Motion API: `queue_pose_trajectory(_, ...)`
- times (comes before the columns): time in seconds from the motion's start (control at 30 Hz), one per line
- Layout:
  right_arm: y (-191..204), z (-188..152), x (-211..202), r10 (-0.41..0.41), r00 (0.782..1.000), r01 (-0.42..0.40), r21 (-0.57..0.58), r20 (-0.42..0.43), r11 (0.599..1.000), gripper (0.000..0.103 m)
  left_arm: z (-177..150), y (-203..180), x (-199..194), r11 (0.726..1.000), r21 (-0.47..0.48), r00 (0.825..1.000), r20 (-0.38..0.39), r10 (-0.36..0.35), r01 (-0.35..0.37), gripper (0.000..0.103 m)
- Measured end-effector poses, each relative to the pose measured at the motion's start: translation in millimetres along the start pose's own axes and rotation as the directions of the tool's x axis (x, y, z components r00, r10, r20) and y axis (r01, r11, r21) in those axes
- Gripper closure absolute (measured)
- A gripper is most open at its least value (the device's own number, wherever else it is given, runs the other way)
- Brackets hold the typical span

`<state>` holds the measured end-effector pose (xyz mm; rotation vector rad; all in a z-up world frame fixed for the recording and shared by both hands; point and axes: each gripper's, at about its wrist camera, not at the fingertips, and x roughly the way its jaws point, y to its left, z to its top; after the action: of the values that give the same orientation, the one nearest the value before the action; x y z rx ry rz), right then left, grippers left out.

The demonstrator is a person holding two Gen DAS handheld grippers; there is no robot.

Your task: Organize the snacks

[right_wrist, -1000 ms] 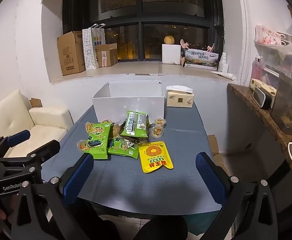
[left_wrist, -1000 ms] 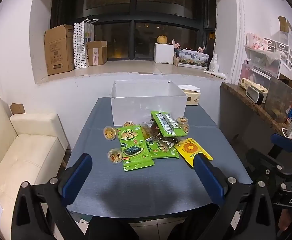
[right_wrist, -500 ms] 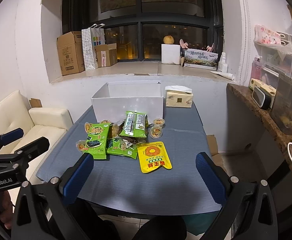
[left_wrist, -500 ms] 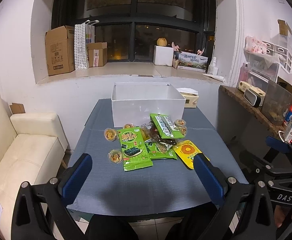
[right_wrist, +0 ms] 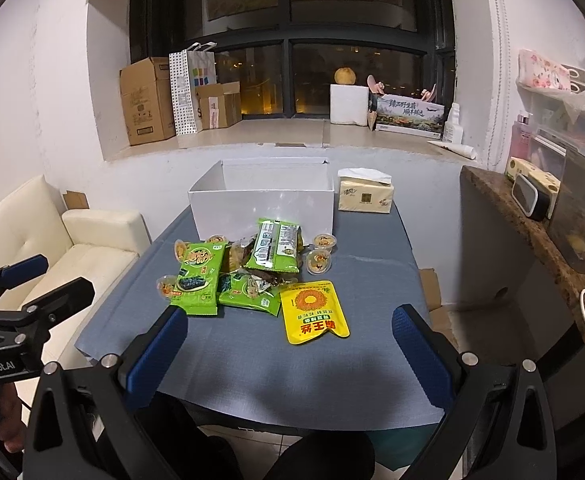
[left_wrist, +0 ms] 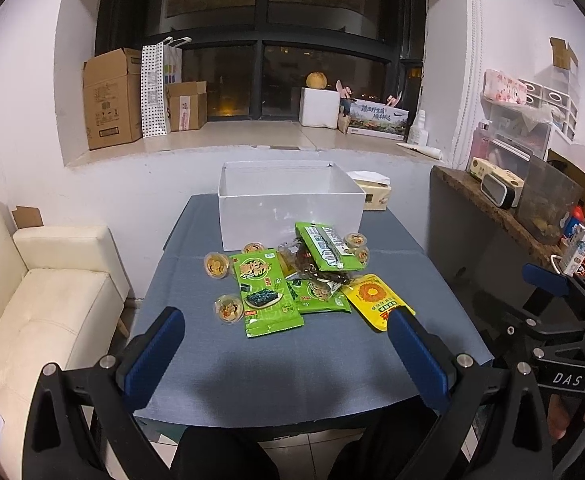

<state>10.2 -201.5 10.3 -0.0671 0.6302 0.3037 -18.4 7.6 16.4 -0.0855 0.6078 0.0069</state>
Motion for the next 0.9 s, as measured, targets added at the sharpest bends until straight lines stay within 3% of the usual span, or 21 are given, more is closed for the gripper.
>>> queue_pose_trajectory(0.9,-1.8,-0.9,2.6,0.041,0.999,-0.041,0.011,-0.009,0.999,0.0,-2.6,0.2,0.9,1.0,0.013,1.0,-0.008,-0.004,0.004,0.0)
